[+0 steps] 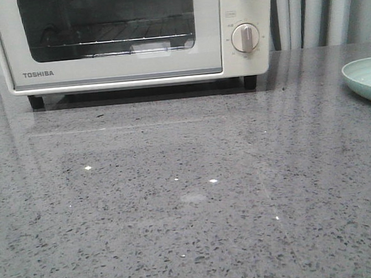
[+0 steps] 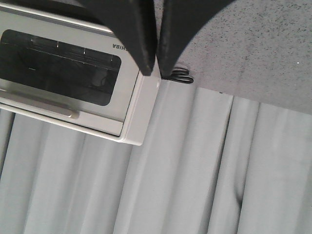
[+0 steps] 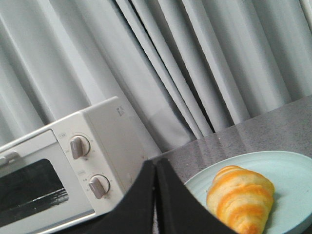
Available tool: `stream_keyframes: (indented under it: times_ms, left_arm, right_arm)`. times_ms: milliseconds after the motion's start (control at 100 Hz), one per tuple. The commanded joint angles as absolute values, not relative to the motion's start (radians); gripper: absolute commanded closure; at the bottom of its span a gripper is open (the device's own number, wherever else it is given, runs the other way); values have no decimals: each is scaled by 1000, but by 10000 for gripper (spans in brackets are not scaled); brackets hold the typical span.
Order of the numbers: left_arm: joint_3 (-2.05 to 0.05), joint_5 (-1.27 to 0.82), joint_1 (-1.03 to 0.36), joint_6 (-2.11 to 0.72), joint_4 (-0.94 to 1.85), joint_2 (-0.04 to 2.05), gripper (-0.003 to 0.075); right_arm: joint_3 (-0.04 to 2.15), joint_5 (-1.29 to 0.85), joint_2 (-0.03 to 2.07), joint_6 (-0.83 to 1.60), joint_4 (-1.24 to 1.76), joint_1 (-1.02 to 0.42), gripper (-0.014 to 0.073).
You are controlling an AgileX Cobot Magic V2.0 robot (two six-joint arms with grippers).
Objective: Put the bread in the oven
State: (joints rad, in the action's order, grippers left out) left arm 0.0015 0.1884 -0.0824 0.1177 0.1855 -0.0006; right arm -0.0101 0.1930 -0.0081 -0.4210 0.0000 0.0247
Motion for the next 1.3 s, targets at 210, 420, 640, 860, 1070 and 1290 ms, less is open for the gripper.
stream_keyframes:
  times_ms: [210, 420, 640, 860, 1070, 1290]
  left_arm:
    - [-43, 324, -106, 142, 177, -29, 742]
    - [-256, 216, -155, 142, -20, 48, 741]
    - [-449, 175, -209, 142, -71, 215, 741]
    - [-621, 74, -287, 134, -99, 416, 741]
    - [-728, 79, -337, 134, -99, 605, 741]
    - [-823, 110, -367, 134, -95, 807, 741]
  right_arm:
    - [-11, 247, -27, -524, 0, 29, 643]
    - [32, 202, -27, -566, 0, 29, 643]
    - [35, 276, -27, -564, 0, 29, 643]
    - [135, 97, -27, -564, -143, 29, 643]
    - [313, -116, 8, -540, -162, 29, 643]
    - [484, -341, 129, -429, -158, 27, 643]
